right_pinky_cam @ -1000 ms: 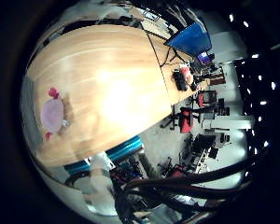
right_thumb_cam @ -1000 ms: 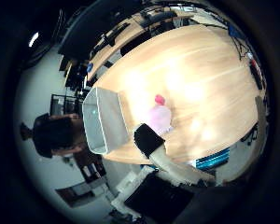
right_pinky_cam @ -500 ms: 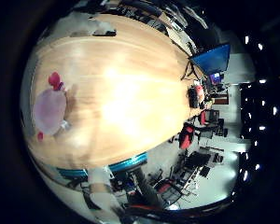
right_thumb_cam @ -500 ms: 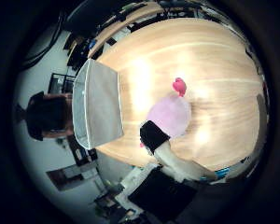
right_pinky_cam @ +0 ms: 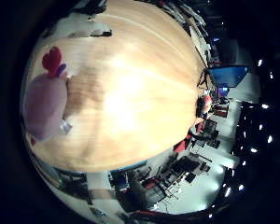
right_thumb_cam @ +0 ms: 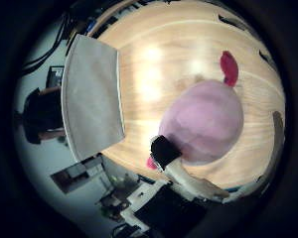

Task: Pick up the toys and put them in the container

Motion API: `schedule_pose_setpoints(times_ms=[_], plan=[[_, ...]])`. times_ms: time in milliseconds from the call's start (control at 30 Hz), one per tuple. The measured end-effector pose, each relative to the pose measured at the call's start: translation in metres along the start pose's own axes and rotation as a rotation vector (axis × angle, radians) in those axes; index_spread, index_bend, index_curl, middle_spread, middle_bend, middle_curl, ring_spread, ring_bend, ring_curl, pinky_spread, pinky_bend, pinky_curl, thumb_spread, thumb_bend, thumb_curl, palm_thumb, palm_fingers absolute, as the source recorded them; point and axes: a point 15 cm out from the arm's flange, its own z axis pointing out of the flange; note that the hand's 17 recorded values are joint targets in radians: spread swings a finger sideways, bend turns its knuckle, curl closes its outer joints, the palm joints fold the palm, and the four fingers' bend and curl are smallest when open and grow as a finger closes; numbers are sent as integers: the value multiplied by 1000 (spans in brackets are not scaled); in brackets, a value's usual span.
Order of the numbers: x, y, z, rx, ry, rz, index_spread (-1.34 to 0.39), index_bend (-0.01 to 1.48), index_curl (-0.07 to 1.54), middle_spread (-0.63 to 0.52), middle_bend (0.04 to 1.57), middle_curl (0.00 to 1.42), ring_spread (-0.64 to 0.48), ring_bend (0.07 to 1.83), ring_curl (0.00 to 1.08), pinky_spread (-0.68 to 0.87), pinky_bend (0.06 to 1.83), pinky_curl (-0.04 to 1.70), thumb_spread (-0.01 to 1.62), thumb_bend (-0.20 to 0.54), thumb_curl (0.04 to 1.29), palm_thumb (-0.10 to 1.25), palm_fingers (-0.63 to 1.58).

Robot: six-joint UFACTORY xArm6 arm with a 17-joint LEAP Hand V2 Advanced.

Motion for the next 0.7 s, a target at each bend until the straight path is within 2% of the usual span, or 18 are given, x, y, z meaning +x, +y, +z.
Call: schedule_pose_setpoints(times_ms=[167,400,500,600,667,700], plan=[[-4,-1,30,-52,2,-14,-417,148,240,-87,321,389,-82,828,286,223,1138,243,959,-28,294,369,151],[-8,0,42,-84,3,-22,-413,157,248,-95,337,390,-104,869,291,170,1157,227,970,-16,298,411,177],[-8,-2,45,-86,2,-16,-425,145,246,-134,355,393,-159,932,301,50,1201,225,1000,14,313,510,289],[-9,-10,42,-51,-2,-12,-439,150,240,-220,392,407,-257,1046,330,-177,1319,251,1036,71,340,679,524],[-9,-15,40,-28,-4,-9,-456,189,256,-290,469,440,-327,1137,365,-303,1331,260,1042,123,365,816,747],[-9,-17,39,-18,-5,-6,-462,188,256,-305,472,441,-337,1140,365,-330,1332,261,1042,128,368,836,763]])
